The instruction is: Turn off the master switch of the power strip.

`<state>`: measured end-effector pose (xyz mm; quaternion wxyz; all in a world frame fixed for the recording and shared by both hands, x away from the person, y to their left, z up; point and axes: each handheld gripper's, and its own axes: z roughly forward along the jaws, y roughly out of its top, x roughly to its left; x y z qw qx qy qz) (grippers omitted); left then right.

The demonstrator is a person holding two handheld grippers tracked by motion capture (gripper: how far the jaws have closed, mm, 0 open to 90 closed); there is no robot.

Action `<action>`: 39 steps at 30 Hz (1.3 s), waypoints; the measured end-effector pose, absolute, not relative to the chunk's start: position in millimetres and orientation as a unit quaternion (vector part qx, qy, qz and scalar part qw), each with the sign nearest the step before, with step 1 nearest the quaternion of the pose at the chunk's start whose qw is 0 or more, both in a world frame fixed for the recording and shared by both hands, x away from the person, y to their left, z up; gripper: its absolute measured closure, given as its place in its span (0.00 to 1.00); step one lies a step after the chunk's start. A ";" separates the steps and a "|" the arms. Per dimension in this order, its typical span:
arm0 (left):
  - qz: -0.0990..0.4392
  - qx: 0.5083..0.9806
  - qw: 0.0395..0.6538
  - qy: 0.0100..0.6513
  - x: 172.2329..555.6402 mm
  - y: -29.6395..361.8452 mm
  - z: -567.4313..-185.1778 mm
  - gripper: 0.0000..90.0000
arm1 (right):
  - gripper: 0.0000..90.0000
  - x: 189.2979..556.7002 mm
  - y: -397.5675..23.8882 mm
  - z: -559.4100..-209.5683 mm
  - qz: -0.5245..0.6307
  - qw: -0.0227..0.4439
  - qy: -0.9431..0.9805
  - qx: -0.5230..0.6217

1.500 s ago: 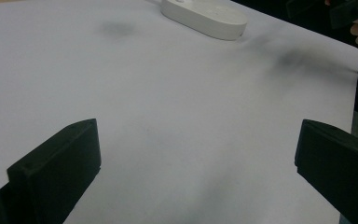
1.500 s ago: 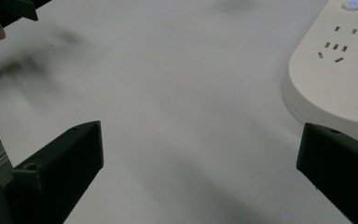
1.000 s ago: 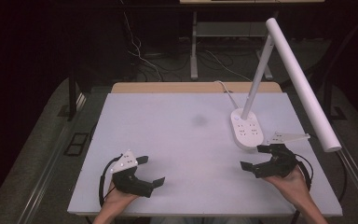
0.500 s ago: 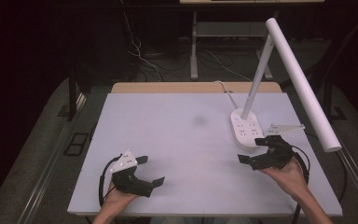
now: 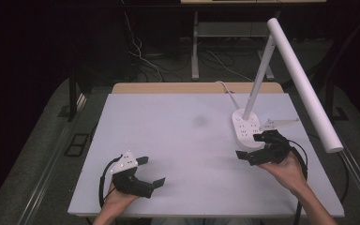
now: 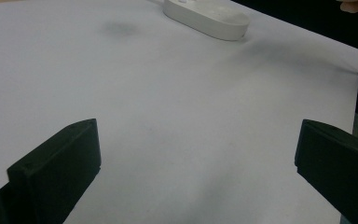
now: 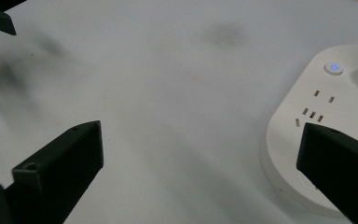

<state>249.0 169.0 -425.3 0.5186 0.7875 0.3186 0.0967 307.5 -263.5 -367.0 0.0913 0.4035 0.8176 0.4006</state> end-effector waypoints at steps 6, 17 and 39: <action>0.096 0.787 0.520 0.319 248.9 168.6 -425.5 0.00 | 0.00 314.5 -260.5 -363.2 0.394 0.096 0.821 0.402; 0.097 0.788 0.518 0.320 248.9 169.4 -425.0 0.00 | 0.00 326.4 -258.3 -362.1 0.386 0.096 0.822 0.408; 0.097 0.787 0.518 0.320 249.0 170.0 -424.9 0.00 | 0.00 355.8 -256.3 -364.0 0.362 0.102 0.824 0.423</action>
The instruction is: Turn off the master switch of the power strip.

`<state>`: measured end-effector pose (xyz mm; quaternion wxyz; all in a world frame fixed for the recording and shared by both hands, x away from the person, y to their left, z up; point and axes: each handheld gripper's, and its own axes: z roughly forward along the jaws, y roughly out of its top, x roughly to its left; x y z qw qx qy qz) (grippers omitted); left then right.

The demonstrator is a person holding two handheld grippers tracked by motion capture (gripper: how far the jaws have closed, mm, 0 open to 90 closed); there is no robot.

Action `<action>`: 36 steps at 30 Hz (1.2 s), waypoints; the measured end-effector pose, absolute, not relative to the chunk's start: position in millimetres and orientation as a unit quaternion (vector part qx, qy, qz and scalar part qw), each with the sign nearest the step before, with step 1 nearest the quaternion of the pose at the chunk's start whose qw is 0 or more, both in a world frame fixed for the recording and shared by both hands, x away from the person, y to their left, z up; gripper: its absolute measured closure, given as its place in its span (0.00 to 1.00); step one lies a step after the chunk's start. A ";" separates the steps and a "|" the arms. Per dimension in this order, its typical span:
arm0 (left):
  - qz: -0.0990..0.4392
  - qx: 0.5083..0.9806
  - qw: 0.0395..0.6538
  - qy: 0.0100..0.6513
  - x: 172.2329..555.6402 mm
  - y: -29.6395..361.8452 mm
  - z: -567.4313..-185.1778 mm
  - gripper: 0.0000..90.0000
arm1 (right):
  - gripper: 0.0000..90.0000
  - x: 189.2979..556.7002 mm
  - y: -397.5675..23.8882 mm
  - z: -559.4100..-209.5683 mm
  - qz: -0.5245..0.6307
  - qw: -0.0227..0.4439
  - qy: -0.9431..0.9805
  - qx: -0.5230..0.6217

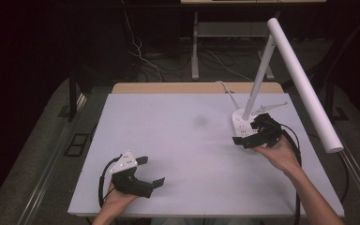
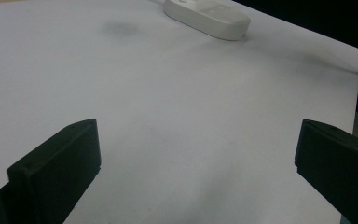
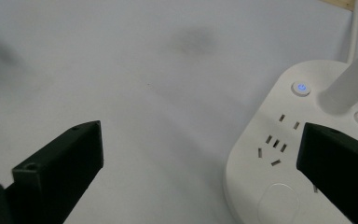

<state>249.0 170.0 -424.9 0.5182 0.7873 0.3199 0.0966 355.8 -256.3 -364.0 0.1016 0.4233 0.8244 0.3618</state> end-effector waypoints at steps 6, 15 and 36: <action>0.097 0.787 0.518 0.319 249.1 170.2 -424.9 0.00 | 0.00 364.0 -254.0 -363.7 0.353 0.103 0.827 0.426; 0.097 0.787 0.519 0.319 248.9 170.7 -424.8 0.00 | 0.00 376.0 -256.6 -369.6 0.335 0.101 0.828 0.438; 0.099 0.787 0.518 0.320 248.9 171.2 -424.7 0.00 | 0.00 399.6 -248.3 -373.9 0.303 0.101 0.840 0.439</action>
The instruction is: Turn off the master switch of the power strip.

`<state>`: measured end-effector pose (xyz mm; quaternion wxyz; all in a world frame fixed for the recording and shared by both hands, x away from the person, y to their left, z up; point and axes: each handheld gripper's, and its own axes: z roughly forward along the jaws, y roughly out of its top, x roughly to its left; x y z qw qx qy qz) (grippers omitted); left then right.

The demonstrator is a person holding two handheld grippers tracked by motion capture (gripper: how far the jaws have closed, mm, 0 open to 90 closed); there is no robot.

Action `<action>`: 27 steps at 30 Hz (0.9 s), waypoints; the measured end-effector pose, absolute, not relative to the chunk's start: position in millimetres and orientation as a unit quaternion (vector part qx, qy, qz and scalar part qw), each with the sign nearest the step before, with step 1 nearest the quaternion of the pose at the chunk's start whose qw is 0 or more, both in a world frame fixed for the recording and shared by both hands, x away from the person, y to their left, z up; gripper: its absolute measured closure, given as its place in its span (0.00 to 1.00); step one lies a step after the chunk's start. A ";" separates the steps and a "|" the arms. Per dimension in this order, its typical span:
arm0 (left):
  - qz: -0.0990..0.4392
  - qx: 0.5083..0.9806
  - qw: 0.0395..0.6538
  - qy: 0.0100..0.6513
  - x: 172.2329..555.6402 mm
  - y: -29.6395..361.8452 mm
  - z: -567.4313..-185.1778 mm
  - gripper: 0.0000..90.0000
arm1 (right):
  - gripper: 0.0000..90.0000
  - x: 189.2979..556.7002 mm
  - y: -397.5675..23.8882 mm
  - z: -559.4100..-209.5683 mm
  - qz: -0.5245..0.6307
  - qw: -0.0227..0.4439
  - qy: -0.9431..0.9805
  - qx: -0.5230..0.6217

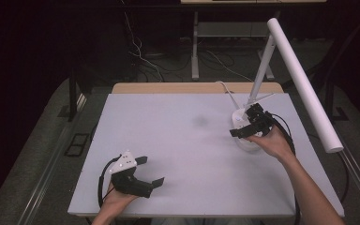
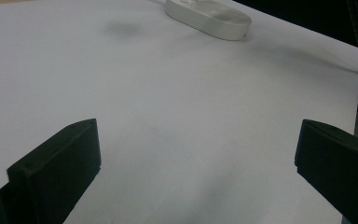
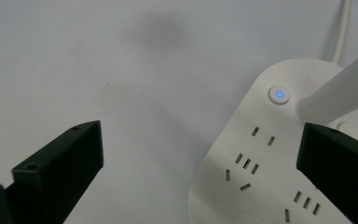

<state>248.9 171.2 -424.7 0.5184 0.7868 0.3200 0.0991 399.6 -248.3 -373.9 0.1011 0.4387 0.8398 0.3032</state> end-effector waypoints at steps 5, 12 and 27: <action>0.101 0.789 0.516 0.317 249.0 171.4 -424.7 0.00 | 0.08 404.1 -243.9 -375.2 0.284 0.106 0.847 0.437; 0.104 0.792 0.513 0.314 248.7 170.9 -424.9 0.00 | 0.30 411.7 -237.9 -375.2 0.261 0.127 0.851 0.437; 0.106 0.792 0.511 0.316 249.2 171.3 -425.0 0.00 | 0.73 424.1 -230.7 -375.7 0.232 0.155 0.849 0.449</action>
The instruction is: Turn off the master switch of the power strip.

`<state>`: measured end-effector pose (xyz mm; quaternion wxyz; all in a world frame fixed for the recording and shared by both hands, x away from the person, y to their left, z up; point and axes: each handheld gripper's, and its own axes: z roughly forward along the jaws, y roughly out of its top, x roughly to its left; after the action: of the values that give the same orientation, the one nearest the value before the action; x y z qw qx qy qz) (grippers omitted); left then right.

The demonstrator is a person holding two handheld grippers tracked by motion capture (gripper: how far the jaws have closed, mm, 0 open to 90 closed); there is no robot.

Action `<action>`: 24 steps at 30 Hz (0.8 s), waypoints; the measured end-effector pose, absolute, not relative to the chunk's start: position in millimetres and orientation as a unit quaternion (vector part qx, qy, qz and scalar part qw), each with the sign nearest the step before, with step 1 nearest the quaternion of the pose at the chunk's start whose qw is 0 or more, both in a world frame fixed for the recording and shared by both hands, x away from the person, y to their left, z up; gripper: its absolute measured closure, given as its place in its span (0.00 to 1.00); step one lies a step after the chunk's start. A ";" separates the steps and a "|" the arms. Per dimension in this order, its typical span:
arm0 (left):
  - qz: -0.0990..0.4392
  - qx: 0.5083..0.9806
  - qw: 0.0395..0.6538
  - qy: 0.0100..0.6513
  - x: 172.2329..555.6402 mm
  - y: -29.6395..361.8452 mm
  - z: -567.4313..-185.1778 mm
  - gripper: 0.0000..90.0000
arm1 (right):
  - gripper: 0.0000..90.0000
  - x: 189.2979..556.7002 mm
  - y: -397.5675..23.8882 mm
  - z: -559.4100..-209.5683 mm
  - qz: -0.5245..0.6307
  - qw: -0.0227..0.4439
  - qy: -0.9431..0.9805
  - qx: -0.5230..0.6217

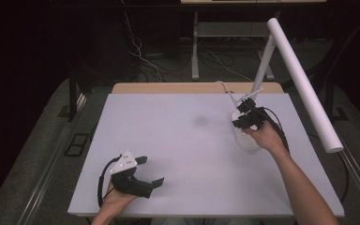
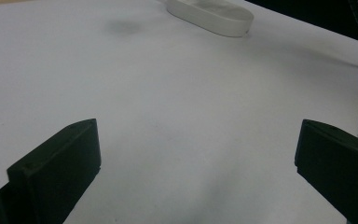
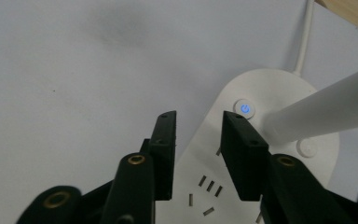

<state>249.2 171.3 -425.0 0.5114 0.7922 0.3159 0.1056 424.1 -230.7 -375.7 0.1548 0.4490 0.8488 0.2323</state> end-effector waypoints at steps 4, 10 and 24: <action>0.105 0.791 0.513 0.316 249.1 171.5 -424.9 0.00 | 0.81 427.2 -228.7 -375.5 0.226 0.158 0.850 0.449; 0.104 0.790 0.513 0.318 249.3 171.8 -425.0 0.00 | 0.93 433.8 -227.4 -372.5 0.216 0.169 0.854 0.443; 0.103 0.790 0.514 0.317 250.1 173.3 -425.2 0.00 | 0.99 450.0 -214.0 -368.1 0.182 0.187 0.861 0.437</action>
<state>250.1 173.3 -425.2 0.5138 0.7904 0.3173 0.1030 450.0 -214.0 -368.1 0.1869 0.4367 0.8610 0.1818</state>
